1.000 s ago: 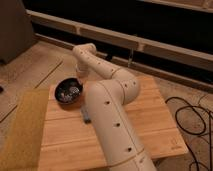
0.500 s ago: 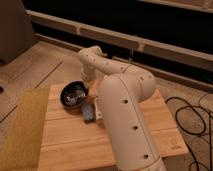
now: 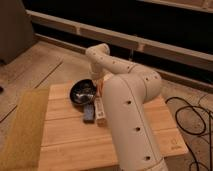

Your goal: Drag the ceramic bowl in a circle

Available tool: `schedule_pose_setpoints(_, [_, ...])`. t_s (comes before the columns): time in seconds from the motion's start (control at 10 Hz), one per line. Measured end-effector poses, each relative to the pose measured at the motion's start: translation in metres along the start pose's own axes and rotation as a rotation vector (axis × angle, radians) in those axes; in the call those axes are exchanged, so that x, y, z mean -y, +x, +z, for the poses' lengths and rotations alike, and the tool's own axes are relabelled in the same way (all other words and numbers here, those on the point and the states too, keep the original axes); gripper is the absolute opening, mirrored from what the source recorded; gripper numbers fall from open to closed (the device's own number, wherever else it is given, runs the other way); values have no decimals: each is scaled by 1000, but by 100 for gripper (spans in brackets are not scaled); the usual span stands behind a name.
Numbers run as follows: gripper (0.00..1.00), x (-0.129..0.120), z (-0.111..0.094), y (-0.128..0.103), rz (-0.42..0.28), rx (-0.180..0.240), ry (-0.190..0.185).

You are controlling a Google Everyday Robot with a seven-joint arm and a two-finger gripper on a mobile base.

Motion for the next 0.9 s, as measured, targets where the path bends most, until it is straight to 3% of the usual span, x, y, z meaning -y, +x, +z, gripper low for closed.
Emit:
schedule_pose_setpoints(0.2, [14,15,9,-10,2,-12,1])
schedule_pose_setpoints(0.4, [14,8,17,-22,-25,-16,-9])
schedule_pose_setpoints(0.9, [14,-54,24,-55,-157,-19,-49])
